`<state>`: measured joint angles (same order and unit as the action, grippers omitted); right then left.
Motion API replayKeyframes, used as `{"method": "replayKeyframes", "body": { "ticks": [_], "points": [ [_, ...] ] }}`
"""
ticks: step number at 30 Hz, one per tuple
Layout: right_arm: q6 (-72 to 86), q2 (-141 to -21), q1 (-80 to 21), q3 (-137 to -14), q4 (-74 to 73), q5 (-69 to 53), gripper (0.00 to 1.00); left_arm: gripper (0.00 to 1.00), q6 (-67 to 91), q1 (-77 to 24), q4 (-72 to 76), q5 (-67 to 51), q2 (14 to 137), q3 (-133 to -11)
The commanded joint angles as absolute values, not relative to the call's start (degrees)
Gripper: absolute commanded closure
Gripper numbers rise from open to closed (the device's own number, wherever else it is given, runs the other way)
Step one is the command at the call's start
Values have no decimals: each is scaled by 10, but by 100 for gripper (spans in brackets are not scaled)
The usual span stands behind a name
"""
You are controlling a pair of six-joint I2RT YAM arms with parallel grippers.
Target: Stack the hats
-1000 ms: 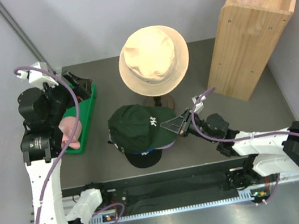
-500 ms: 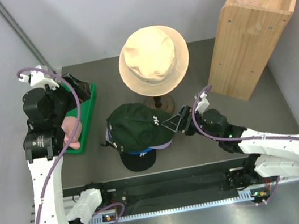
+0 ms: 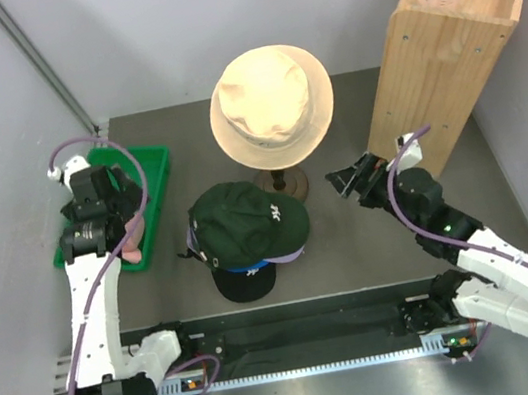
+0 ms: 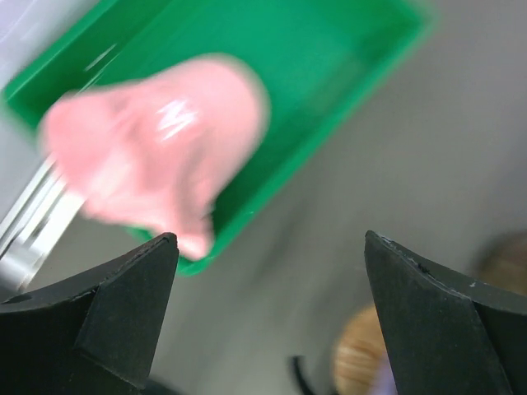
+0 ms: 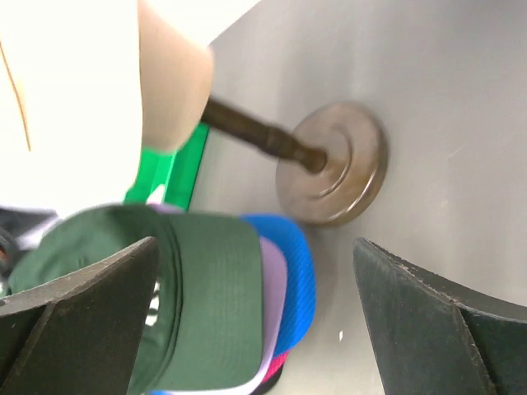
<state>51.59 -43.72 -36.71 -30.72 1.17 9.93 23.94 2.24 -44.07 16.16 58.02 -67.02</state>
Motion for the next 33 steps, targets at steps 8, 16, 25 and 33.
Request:
{"method": "replayKeyframes", "body": {
  "ticks": [8,16,25,33],
  "points": [
    [477,-489,-224,-391,-4,-46,1,1,294,131,-336,189,586,-503],
    [462,-550,-145,-426,46,-138,1,5,302,166,-224,192,652,-457],
    [401,-615,-133,-490,55,-140,1,36,271,178,-142,207,752,-475],
    [391,-648,-119,-520,50,-144,1,100,234,179,-129,211,765,-516]
  ]
}}
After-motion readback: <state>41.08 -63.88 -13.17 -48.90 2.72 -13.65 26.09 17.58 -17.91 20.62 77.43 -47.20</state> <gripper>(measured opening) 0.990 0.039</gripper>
